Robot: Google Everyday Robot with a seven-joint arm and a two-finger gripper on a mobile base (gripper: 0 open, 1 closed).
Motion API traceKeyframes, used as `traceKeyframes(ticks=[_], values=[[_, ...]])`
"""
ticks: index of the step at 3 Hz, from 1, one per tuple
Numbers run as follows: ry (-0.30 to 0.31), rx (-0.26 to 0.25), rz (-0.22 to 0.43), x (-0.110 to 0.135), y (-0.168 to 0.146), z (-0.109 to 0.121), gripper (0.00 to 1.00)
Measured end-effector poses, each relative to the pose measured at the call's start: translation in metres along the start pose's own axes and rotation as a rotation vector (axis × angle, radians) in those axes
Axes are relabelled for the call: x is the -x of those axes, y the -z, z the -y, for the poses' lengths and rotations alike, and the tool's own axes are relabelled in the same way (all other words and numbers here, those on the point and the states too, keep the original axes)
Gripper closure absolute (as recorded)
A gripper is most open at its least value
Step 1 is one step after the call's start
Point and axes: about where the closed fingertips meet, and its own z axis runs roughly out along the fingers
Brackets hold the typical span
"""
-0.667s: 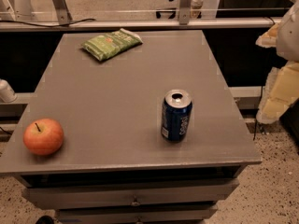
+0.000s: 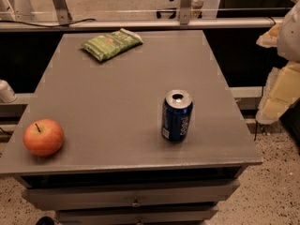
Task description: Move pepsi can near green jalapeno chip bag
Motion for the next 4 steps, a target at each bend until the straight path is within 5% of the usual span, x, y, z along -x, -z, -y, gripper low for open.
traceKeyframes(ticks=[1,4], values=[[-0.049,0.021,0.105,0.012,-0.008,-0.007,0.00],[-0.231,0.175,0.606,0.085,-0.081,-0.046,0.00]])
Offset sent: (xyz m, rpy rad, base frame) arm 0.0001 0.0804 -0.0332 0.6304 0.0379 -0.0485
